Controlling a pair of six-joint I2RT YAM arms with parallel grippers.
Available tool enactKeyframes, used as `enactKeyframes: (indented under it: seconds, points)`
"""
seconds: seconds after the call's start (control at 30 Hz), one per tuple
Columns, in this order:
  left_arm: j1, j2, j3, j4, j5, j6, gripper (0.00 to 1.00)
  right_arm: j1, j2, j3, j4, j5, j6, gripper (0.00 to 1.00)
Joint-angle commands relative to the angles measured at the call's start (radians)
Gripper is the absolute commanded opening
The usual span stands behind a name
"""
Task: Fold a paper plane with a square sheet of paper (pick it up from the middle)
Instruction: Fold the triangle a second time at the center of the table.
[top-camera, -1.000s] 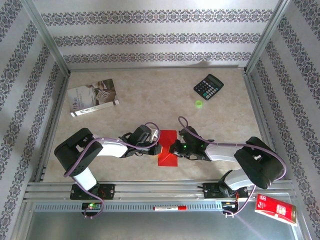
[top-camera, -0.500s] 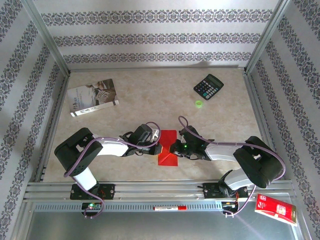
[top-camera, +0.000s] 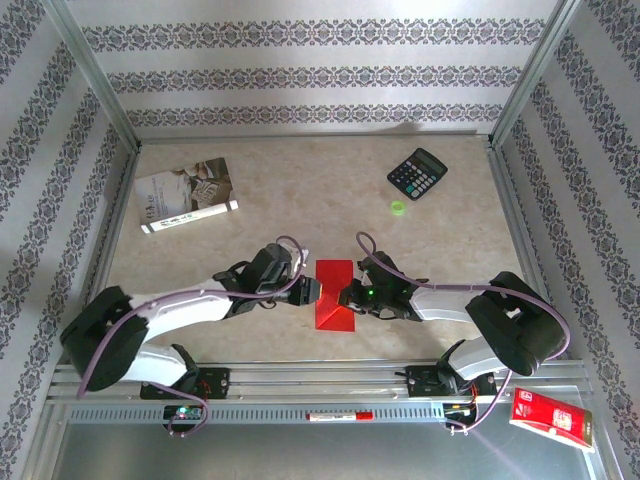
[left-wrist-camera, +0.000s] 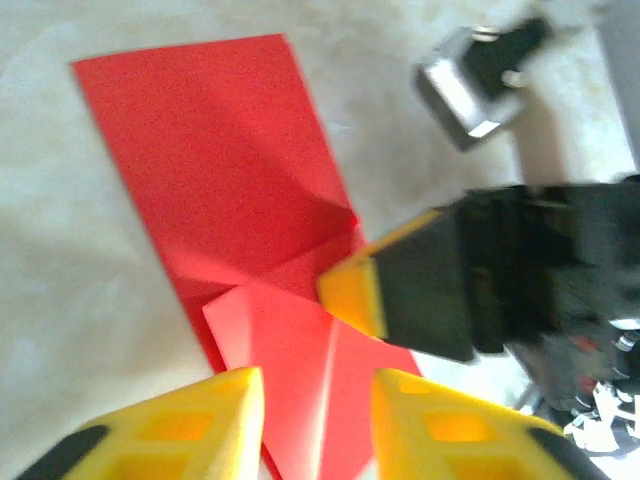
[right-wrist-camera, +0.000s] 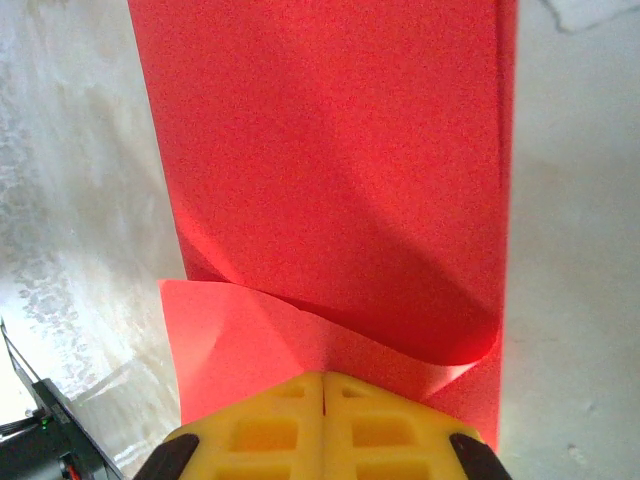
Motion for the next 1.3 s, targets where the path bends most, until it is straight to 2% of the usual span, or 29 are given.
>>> enactKeyframes:
  seconds: [0.0,0.07,0.17,0.4,0.73,1.27]
  points:
    - [-0.043,-0.035,-0.045,-0.029,0.037,-0.029,0.2,-0.006,0.03,-0.02,-0.076,0.023,-0.022,0.0]
    - [-0.044,-0.02,-0.045,-0.027,0.071,-0.022,0.08,-0.006,0.03,-0.021,-0.075,0.025,-0.025,0.0]
    - [-0.045,0.033,-0.023,-0.018,0.127,-0.003,0.0,-0.008,0.027,-0.02,-0.077,0.025,-0.025,0.0]
    - [-0.049,0.16,-0.012,0.039,0.191,-0.013,0.0,-0.007,0.023,-0.017,-0.088,0.027,-0.029,0.0]
    - [-0.058,0.167,-0.025,0.086,0.223,-0.021,0.0,-0.008,0.023,-0.015,-0.093,0.026,-0.031,0.0]
    - [-0.06,0.253,-0.023,0.035,0.166,0.009,0.0,-0.008,0.026,-0.011,-0.095,0.025,-0.036,0.0]
